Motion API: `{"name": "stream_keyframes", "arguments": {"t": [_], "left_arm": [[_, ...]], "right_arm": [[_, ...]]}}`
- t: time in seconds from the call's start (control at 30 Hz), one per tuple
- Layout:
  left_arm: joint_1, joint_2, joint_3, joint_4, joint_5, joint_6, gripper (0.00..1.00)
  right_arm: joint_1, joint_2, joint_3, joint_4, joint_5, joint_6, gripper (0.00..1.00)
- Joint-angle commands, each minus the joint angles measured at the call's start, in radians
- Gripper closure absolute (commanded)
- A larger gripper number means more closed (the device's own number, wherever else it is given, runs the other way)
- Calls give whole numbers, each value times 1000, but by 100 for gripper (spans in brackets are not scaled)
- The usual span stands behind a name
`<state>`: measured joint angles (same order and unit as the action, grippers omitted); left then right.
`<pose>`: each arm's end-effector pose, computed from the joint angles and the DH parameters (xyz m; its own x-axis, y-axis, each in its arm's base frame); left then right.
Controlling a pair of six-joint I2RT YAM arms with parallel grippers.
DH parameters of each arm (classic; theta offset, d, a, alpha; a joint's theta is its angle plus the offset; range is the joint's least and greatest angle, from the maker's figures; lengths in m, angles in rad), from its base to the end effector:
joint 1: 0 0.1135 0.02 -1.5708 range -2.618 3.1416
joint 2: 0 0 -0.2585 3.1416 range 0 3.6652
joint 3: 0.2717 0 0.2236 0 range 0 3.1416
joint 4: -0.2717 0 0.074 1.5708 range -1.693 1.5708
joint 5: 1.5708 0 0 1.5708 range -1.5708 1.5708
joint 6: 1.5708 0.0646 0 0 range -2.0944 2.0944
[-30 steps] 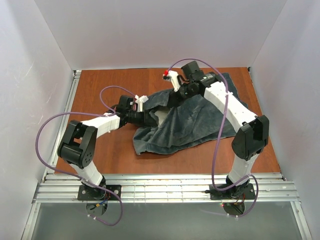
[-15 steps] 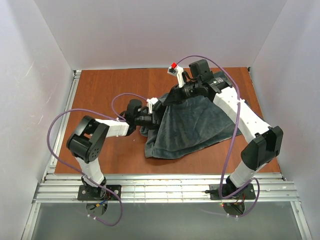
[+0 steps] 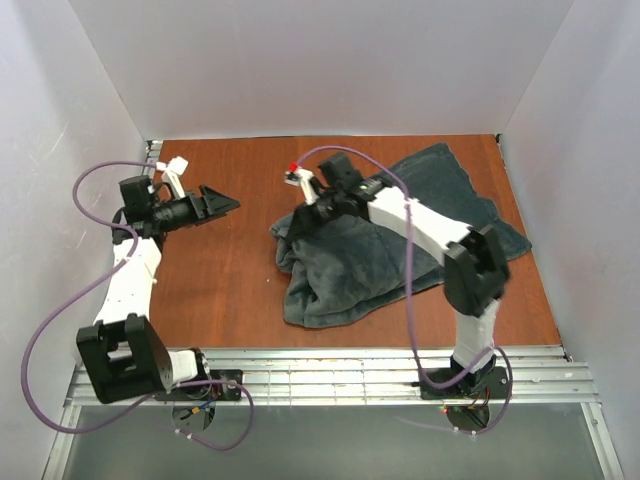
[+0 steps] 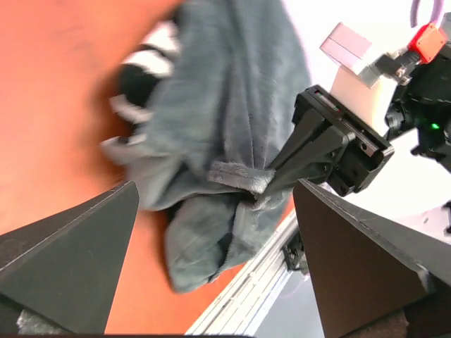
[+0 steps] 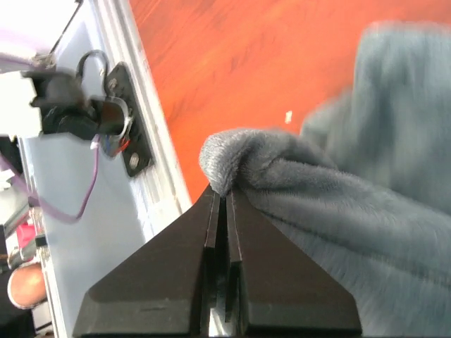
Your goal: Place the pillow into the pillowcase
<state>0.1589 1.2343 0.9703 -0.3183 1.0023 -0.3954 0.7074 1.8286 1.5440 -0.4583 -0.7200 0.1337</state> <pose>0.2546 -0.0143 0.2994 -0.7360 -0.3279 -0.5923 0.3536 0.5598 -0.7494 0.2762 0.2922 0.2777 -0.6239 -0.4015 -0.6705 -0.7815 0.3121 0.5402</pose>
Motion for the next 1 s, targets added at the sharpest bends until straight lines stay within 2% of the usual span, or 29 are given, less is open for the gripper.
{"name": "stream_keyframes", "arguments": {"t": [0.0, 0.03, 0.17, 0.2, 0.23, 0.27, 0.3, 0.37, 0.4, 0.43, 0.47, 0.5, 0.53, 0.57, 0.63, 0.67, 0.7, 0.73, 0.77, 0.8, 0.9, 0.97], "left_arm": [[121, 54, 53, -219, 22, 145, 16], [140, 73, 68, -225, 19, 158, 16], [159, 116, 149, -272, 6, 297, 15], [159, 122, 165, -277, 1, 353, 15], [159, 135, 172, -300, -11, 390, 15], [151, 142, 180, -323, -17, 465, 14], [139, 146, 192, -356, -43, 616, 13], [117, 139, 194, -439, -131, 738, 12], [107, 127, 179, -453, -148, 803, 12], [103, 91, 127, -468, -174, 907, 12], [102, 71, 101, -479, -182, 982, 12], [85, 50, 75, -499, -192, 1059, 12], [73, 9, 41, -521, -212, 1169, 12], [58, -15, -23, -524, -246, 1211, 12], [-36, -76, -94, -518, -296, 1259, 12], [-77, -97, -155, -507, -313, 1254, 12], [-178, -116, -182, -487, -348, 1238, 11], [-232, -133, -208, -429, -375, 1207, 11], [-334, -131, -243, -395, -442, 1142, 10], [-382, -118, -251, -346, -471, 1117, 10], [-533, -1, -266, -279, -562, 1029, 10], [-574, 103, -269, -239, -588, 997, 11]], "right_arm": [[26, 168, 298, 96, 56, 79, 99], [23, 237, 374, 98, 85, 101, 99], [17, 325, 635, 138, 163, 99, 99], [15, 342, 675, 132, 153, 81, 90], [11, 345, 689, 92, 149, 57, 73], [9, 306, 662, 67, 140, -38, 56], [4, 269, 625, 34, 142, -90, 35], [-28, 130, 465, -96, 195, -213, 19], [-46, 74, 391, -136, 211, -312, 18], [-107, -46, 324, -164, 235, -350, 18], [-144, -108, 174, -219, 247, -383, 16], [-182, -168, 109, -256, 254, -437, 9], [-254, -281, 50, -287, 328, -544, 9], [-287, -337, -88, -313, 387, -595, 9], [-414, -487, -221, -361, 497, -736, 5], [-460, -526, -279, -370, 531, -779, 5], [-570, -557, -377, -393, 551, -816, 4], [-621, -587, -413, -405, 576, -868, 4], [-669, -594, -474, -402, 599, -946, 4], [-771, -595, -490, -402, 606, -988, 4], [-928, -546, -510, -375, 637, -1094, 3], [-992, -484, -509, -362, 622, -1161, 3]]}}
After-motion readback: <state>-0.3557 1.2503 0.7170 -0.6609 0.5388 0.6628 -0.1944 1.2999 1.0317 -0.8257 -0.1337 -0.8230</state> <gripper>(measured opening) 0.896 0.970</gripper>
